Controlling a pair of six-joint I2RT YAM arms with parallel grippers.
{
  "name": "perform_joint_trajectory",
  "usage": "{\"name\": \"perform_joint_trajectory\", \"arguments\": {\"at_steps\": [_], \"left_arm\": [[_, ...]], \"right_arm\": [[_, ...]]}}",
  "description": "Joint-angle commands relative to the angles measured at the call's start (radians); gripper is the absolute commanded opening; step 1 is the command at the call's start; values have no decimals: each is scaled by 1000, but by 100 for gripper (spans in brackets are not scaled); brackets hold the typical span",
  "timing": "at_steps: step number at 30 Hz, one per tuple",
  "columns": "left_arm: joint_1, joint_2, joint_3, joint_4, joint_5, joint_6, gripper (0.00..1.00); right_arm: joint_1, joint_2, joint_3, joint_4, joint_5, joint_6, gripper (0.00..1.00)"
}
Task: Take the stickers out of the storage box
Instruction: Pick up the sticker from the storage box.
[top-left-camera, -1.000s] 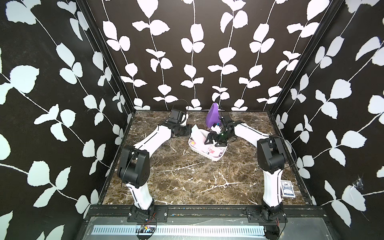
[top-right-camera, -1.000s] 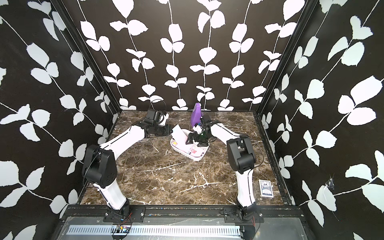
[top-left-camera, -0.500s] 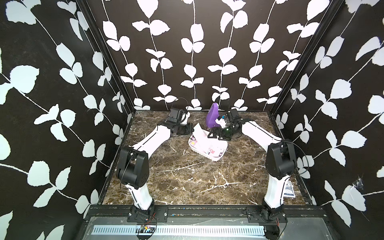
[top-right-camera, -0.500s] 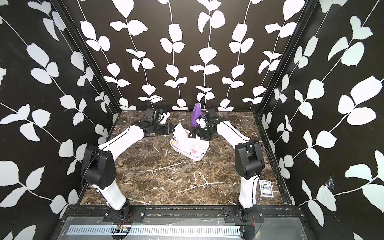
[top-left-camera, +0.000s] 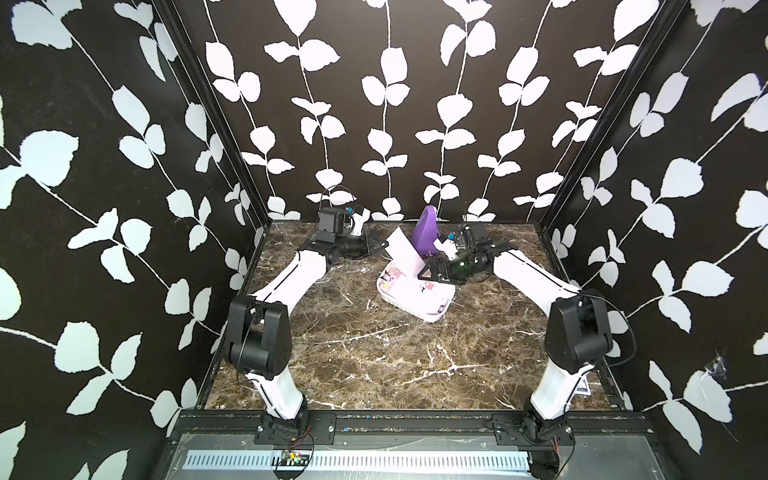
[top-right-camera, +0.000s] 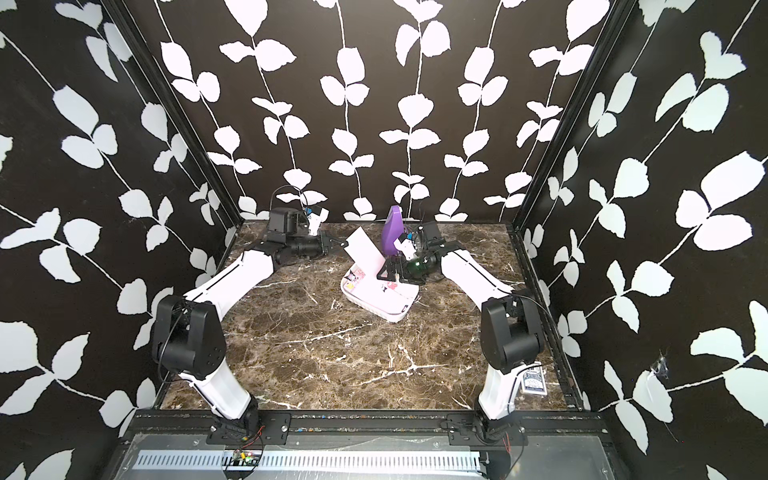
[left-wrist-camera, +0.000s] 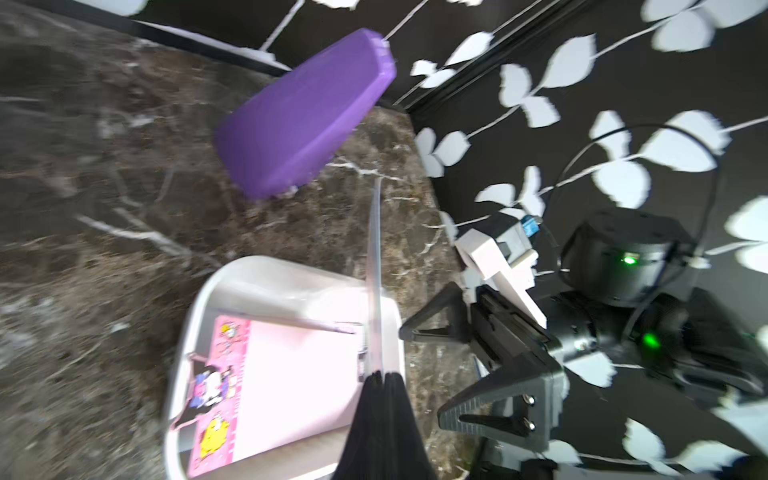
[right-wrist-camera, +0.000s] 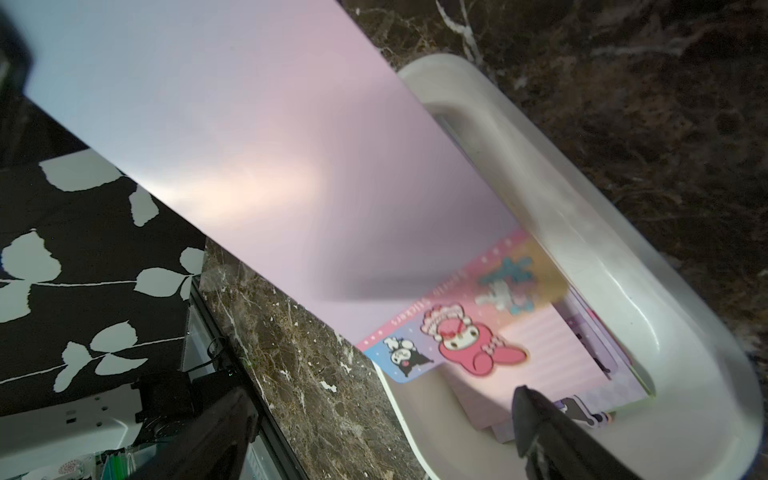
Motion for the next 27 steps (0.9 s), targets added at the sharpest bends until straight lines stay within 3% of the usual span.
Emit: {"name": "perform_joint_trajectory", "arguments": {"at_steps": [1,10,16,21,25,27], "left_arm": [[16,-30,-31,130,138,-92,0],[18,-46,21,-57,211,69,0],[18,-51,21,-69,300,94,0],[18,-59,5,-17,366,77,0],[18,-65,-7,4,382,73,0],[18,-61,-8,15,396,71,0]], "right_arm": [[-14,-23,-21,30,-41,-24,98],[-52,-88,-70,72,-86,-35,96],[-61,-99,-91,123,-187,-28,91],[-62,-86,-100,150,-277,-22,81],[-62,-85,-114,175,-340,-14,63],[-62,-85,-122,191,-354,-7,60]]}}
